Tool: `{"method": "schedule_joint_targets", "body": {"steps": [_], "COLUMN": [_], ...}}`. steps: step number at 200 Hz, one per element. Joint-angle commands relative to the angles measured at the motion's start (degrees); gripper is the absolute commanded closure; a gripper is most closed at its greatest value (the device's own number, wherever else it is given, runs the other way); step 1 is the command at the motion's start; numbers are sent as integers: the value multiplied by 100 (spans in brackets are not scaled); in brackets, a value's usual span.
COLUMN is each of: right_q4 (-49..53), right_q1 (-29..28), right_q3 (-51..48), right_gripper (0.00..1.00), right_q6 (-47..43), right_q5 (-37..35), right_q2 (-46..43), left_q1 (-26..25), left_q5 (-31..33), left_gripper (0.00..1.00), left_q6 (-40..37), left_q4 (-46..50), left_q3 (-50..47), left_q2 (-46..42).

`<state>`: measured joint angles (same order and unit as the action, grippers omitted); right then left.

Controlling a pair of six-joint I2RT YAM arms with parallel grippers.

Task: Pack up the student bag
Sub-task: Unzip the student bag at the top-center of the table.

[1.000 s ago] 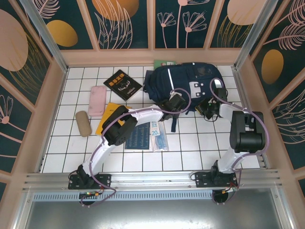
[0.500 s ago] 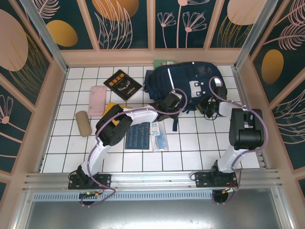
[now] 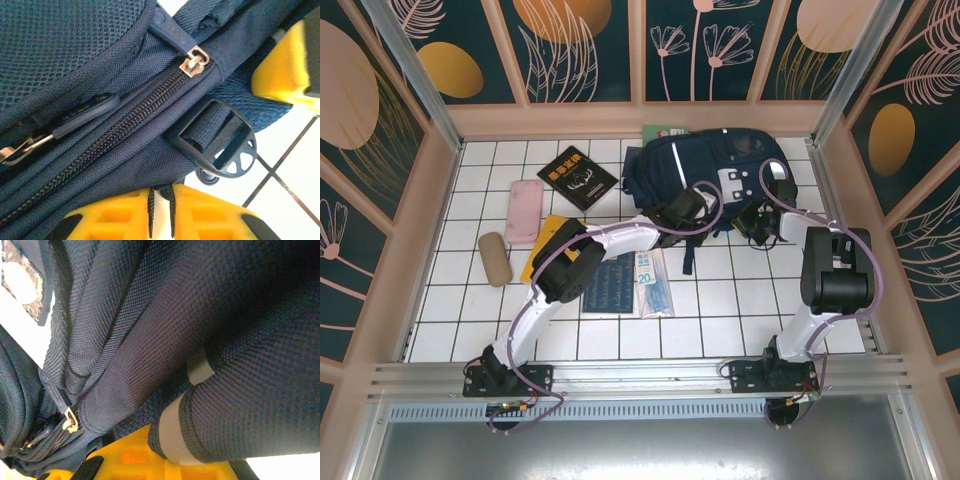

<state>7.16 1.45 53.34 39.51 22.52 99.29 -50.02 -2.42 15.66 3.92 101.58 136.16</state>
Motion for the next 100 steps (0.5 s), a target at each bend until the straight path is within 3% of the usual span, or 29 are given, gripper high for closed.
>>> {"method": "schedule_joint_targets", "body": {"steps": [1,60,100], "right_q4": [13,6,-5], "right_q1": [-54,-98,-152], "right_q3": [124,83,107], "right_gripper": [100,100,100], "right_q6": [-33,7,53], "right_q5": [-11,14,188], "right_q2": [-25,-73,-414], "left_q1": [-24,-90,-101], "left_q5": [-135,-130,567], "left_gripper": [81,80,81], "left_q6": [-142,-145,188], "left_q4": [218,406,-129], "left_q3": [271,598,-453], "left_q2": [288,380,-498]}}
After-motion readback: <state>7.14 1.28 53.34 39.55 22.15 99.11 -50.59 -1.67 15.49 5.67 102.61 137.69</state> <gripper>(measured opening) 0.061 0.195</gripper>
